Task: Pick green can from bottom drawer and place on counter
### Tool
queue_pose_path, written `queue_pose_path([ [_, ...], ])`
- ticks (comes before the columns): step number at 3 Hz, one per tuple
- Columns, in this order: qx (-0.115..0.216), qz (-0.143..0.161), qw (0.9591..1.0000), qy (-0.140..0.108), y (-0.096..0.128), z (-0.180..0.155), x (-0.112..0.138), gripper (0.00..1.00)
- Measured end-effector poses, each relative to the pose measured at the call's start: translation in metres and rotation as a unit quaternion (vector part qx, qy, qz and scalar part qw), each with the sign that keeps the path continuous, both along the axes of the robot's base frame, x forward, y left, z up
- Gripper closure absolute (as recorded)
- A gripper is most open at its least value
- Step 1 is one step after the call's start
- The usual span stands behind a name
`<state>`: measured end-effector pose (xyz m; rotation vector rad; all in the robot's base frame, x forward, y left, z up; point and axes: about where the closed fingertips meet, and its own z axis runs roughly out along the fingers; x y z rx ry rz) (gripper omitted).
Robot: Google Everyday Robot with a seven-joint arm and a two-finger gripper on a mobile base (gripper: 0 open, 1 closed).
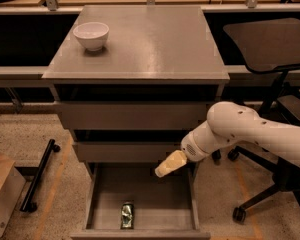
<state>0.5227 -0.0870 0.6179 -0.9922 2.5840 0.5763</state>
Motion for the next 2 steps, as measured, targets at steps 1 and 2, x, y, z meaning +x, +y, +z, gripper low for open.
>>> queue_pose_path([
  [1, -0.015, 0.002, 0.9996, 0.022, 0.016, -0.036, -0.009, 0.0],
  [2, -0.029, -0.009, 0.9988, 0.039, 0.032, -0.087, -0.016, 0.0],
])
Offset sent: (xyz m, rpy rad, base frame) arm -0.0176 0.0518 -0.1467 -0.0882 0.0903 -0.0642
